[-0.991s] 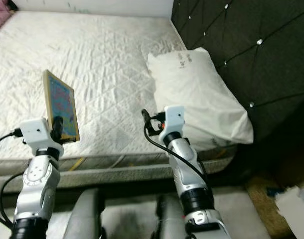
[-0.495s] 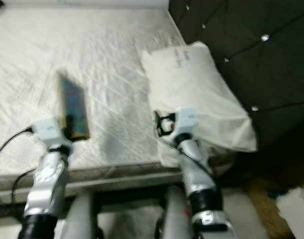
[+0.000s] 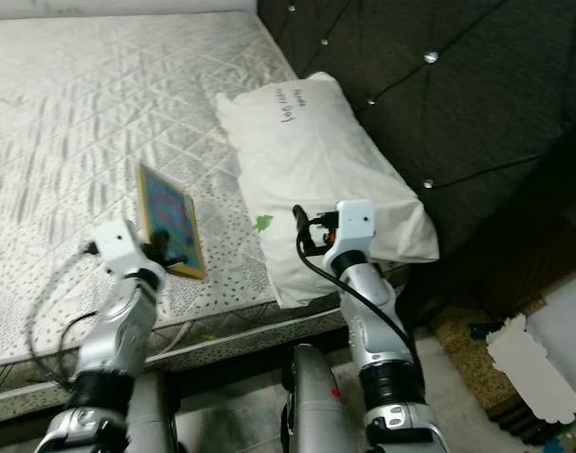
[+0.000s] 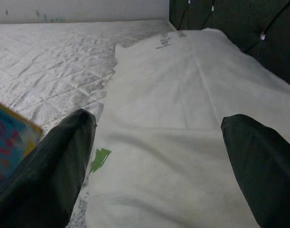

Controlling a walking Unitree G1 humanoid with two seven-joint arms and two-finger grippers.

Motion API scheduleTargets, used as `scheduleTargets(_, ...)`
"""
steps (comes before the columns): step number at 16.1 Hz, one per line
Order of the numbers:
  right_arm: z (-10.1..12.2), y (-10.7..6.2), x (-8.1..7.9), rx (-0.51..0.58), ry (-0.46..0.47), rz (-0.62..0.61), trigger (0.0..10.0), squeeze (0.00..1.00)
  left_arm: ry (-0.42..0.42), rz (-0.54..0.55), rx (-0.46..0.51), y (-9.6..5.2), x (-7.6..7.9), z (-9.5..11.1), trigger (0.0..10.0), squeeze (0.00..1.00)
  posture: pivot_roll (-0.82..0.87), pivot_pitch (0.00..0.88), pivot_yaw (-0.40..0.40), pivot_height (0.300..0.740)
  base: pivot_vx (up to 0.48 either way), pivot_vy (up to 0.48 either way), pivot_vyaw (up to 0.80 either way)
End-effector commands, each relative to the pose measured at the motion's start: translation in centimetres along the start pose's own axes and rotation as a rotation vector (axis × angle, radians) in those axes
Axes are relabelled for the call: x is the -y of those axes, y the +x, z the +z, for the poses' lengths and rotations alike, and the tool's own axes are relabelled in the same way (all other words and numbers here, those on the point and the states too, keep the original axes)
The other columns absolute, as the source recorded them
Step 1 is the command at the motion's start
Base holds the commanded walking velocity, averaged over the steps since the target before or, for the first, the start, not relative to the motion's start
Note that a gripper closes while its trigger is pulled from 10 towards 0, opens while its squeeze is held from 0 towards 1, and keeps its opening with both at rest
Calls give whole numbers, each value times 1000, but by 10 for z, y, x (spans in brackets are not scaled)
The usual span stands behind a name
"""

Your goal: Clean up the room

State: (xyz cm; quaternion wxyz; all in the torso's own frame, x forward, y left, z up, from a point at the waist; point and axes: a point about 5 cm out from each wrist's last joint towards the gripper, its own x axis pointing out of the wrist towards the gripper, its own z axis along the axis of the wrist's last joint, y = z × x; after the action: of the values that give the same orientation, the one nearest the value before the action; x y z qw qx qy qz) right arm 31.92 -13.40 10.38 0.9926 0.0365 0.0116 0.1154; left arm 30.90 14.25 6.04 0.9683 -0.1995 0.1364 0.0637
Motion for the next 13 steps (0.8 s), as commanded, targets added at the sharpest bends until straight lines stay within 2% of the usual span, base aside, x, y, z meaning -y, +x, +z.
scheduleTargets(1, 3, -3, 5, 4, -10, -7, 10000, 0, -40, -28, -24, 3, 13, -1, 10000, 0, -114, 54, -57, 595, 0, 0, 0)
scheduleTargets(3, 3, -5, 8, 1, -19, -12, 10000, 0, -91, -65, -60, 5, 23, -5, 10000, 0, -118, 53, -63, 595, 0, 0, 0)
scheduleTargets(5, 4, -7, 9, 2, -15, -3, 10000, 0, -162, -113, -164, 7, 34, -16, 10000, 0, -122, 55, -69, 585, 0, 0, 0)
scheduleTargets(6, 5, -7, 8, 3, -18, 5, 10000, 0, -160, -135, -238, 10, 40, -22, 10000, 0, -126, 58, -72, 565, 0, 0, 0)
scheduleTargets(7, 5, -8, 9, -2, -28, 0, 10000, 0, -163, -141, -240, 11, 42, -21, 10000, 0, -130, 58, -73, 560, 0, 0, 0)
scheduleTargets(10, 5, -9, 13, -9, -32, -27, 10000, 0, -202, -132, -253, 14, 42, -19, 10000, 0, -135, 65, -71, 560, 0, 0, 0)
scheduleTargets(13, 8, -12, 14, -4, -37, -31, 10000, 0, -189, -118, -270, 18, 33, -20, 10000, 0, -144, 70, -66, 560, 0, 0, 0)
